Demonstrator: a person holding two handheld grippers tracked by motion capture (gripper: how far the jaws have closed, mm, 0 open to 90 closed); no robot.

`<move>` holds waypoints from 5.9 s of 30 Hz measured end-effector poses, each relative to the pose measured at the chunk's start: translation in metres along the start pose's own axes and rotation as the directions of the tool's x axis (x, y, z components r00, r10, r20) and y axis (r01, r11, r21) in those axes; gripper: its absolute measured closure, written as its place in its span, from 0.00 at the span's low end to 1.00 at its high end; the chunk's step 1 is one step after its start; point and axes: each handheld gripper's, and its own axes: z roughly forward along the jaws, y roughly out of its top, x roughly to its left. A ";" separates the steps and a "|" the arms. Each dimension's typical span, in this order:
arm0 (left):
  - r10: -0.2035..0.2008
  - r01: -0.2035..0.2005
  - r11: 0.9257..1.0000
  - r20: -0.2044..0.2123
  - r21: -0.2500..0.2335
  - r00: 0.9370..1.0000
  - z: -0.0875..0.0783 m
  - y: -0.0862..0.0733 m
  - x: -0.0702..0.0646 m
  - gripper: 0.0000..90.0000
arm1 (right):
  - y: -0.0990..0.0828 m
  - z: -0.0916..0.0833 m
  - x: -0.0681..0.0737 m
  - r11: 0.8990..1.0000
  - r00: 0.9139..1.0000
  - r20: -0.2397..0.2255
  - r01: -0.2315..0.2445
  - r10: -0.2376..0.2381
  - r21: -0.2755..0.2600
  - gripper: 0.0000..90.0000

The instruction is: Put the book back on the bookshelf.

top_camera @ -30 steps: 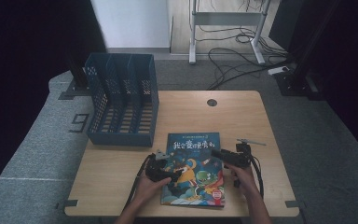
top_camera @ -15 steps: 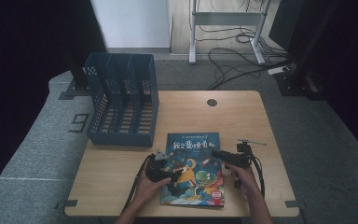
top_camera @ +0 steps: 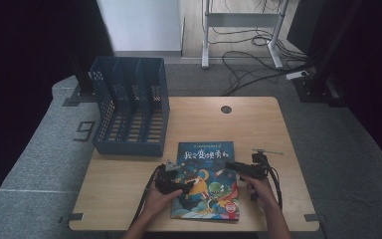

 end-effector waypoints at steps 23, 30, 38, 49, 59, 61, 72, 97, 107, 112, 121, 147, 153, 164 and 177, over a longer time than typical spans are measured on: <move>-0.027 0.027 1.000 0.046 0.000 0.999 -0.002 0.000 0.005 0.11 | -0.004 0.009 0.022 0.983 0.979 0.090 0.184 -0.185 0.023 0.48; -0.005 0.003 0.999 0.063 0.033 0.998 -0.009 -0.004 0.000 0.11 | -0.002 0.007 0.023 0.979 0.974 0.099 0.204 -0.204 0.014 0.53; 0.082 -0.086 0.994 0.056 0.072 0.995 -0.028 -0.018 -0.011 0.11 | 0.000 0.005 0.025 0.980 0.975 0.099 0.200 -0.201 0.016 0.55; 0.112 -0.119 0.989 0.082 0.087 0.990 -0.047 -0.039 -0.016 0.11 | 0.010 0.003 0.039 0.975 0.967 0.125 0.220 -0.223 0.034 0.57; 0.126 -0.133 0.988 0.092 0.073 0.988 -0.059 -0.056 -0.025 0.10 | 0.021 -0.001 0.050 0.974 0.966 0.118 0.226 -0.228 0.035 0.64; 0.126 -0.133 0.988 0.093 0.074 0.988 -0.061 -0.057 -0.025 0.10 | 0.023 -0.001 0.052 0.973 0.966 0.116 0.228 -0.230 0.032 0.65; 0.130 -0.136 0.988 0.079 0.073 0.988 -0.063 -0.062 -0.027 0.10 | 0.027 0.000 0.055 0.971 0.964 0.119 0.235 -0.238 0.042 0.65; 0.122 -0.133 0.986 0.107 0.102 0.987 -0.055 -0.056 -0.035 0.03 | 0.034 -0.006 0.057 0.974 0.971 0.083 0.224 -0.224 0.017 0.73; 0.153 -0.164 0.979 0.098 0.117 0.983 -0.055 -0.058 -0.044 0.07 | 0.040 -0.007 0.058 0.978 0.977 0.054 0.208 -0.208 0.007 0.76; 0.154 -0.164 0.979 0.089 0.119 0.984 -0.051 -0.057 -0.045 0.07 | 0.040 -0.007 0.058 0.978 0.977 0.053 0.209 -0.209 0.006 0.76; 0.155 -0.160 0.979 0.047 0.129 0.987 -0.043 -0.049 -0.044 0.06 | 0.044 -0.010 0.059 0.977 0.977 0.027 0.212 -0.211 -0.021 0.78; 0.119 -0.131 0.983 0.089 0.132 0.989 -0.043 -0.043 -0.036 0.09 | 0.052 -0.008 0.054 0.974 0.972 0.061 0.226 -0.226 0.006 0.72; 0.122 -0.136 0.982 0.105 0.131 0.987 -0.044 -0.043 -0.034 0.10 | 0.057 0.004 0.055 0.973 0.973 0.026 0.228 -0.229 0.020 0.65; 0.119 -0.133 0.983 0.108 0.130 0.987 -0.044 -0.043 -0.032 0.10 | 0.063 0.013 0.049 0.984 0.984 0.007 0.176 -0.176 0.008 0.77; 0.109 -0.125 0.983 0.122 0.132 0.986 -0.042 -0.040 -0.030 0.09 | 0.068 0.008 0.066 0.973 0.973 0.013 0.230 -0.230 -0.020 0.80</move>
